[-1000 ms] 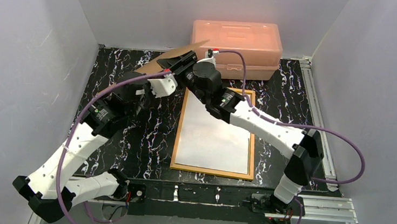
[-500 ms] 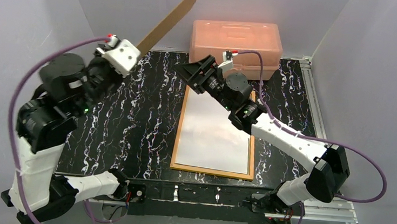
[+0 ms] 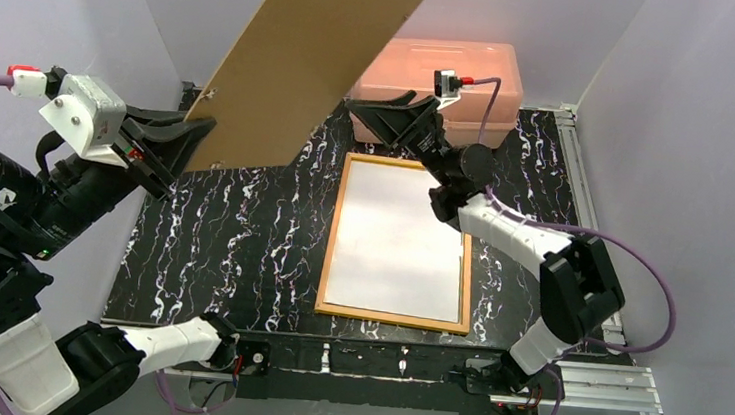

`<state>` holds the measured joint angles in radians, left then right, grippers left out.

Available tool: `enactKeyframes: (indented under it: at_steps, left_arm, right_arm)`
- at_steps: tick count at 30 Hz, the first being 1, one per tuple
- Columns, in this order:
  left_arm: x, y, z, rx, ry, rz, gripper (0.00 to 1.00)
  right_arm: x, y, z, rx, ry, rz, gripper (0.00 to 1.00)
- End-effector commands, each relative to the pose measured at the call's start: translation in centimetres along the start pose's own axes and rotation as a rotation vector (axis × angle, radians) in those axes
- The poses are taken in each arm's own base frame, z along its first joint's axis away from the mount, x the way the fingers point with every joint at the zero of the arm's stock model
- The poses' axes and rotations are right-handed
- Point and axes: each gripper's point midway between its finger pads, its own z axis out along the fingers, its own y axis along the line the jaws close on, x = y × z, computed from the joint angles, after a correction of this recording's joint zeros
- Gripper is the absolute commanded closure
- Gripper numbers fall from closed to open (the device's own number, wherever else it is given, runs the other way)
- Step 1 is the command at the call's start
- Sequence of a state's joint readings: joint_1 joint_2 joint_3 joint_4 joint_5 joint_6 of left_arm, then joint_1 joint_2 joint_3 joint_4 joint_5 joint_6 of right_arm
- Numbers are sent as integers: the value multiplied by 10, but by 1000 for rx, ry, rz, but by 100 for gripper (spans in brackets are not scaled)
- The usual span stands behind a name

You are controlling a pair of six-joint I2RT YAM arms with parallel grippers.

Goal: Put the photo into the frame
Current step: Pick up the photo frame item at the center of the board.

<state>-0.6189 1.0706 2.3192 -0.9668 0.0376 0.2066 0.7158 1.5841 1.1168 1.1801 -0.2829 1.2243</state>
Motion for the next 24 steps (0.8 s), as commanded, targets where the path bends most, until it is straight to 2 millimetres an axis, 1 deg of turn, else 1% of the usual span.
enactKeyframes:
  at_steps: [1, 3, 6, 10, 12, 15, 19, 23, 24]
  left_arm:
    - [-23, -18, 5, 94, -81, -90, 100]
    - [-25, -21, 3, 107, -88, -104, 100]
    - [-27, -22, 1, 112, -97, -119, 100]
    - [-24, -24, 2, 118, -88, -133, 100]
    - [-23, -21, 4, 102, -86, -143, 100]
    - [-23, -13, 6, 55, -85, -151, 100]
    - [-24, 1, 10, -24, -91, -162, 100]
    - [-24, 4, 15, -44, -94, -163, 100]
    - [-23, 10, 16, -79, -93, -165, 100]
  right_arm:
    - [-17, 84, 3, -400, 11, -112, 1]
    - [-19, 92, 6, -442, 20, -126, 1]
    - [-21, 96, 7, -462, 13, -137, 1]
    - [-24, 103, 7, -490, 2, -135, 1]
    - [-25, 111, 4, -519, 1, -122, 5]
    - [-24, 118, -7, -546, -1, -98, 16]
    - [-23, 124, -22, -529, -19, -89, 37]
    - [-31, 137, -32, -518, -71, -122, 57]
    - [-32, 142, -33, -523, -77, -134, 63]
